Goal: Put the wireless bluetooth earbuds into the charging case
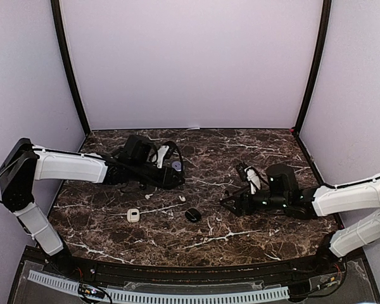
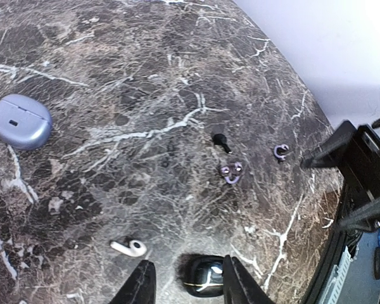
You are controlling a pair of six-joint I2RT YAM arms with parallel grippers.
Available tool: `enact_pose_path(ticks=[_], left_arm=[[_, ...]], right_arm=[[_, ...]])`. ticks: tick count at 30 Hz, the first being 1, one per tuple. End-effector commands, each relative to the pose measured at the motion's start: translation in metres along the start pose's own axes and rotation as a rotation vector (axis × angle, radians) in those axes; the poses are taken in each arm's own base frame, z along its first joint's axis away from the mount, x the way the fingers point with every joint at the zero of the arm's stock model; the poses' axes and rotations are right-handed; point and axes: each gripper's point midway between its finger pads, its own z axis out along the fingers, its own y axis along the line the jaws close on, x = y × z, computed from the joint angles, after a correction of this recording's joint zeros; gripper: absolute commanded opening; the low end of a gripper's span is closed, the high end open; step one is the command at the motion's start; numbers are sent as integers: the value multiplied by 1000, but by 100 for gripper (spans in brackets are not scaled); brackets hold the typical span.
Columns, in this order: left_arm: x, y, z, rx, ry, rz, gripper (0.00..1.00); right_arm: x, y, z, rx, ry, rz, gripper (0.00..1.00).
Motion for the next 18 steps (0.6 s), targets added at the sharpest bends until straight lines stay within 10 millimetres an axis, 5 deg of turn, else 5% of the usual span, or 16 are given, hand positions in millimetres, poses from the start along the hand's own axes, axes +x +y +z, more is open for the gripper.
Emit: enact_pose_path(ticks=[1, 18], left_arm=[[-3, 8, 5, 5, -4, 11, 43], [4, 28, 18, -14, 4, -3, 45]], right_arm=[[3, 7, 8, 12, -26, 7, 80], [41, 9, 30, 53, 51, -57, 79]])
